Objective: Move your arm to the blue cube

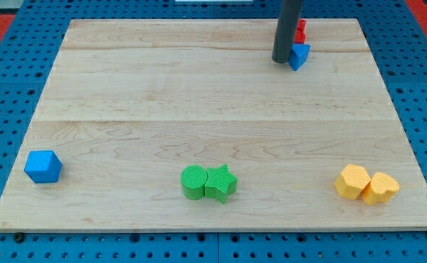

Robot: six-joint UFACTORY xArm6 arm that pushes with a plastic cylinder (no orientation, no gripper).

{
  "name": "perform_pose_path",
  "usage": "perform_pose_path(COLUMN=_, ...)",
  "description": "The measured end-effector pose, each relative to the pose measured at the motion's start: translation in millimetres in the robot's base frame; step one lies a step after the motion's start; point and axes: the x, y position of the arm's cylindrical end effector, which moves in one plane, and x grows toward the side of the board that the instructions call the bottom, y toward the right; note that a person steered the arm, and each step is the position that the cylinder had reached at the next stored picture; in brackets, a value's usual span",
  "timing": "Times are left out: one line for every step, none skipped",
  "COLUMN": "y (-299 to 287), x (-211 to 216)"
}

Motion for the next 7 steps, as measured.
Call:
perform_pose_path(y=-47.4, x=26.7)
perform_pose_path(y=-87.7, x=70.1)
perform_pose_path(y=-140.0, x=119.8)
perform_pose_path(y=-192.1, x=163.9)
perform_pose_path(y=-234.0, x=216.5)
perform_pose_path(y=-272.9, x=271.4)
perform_pose_path(y=-324.6, x=309.6)
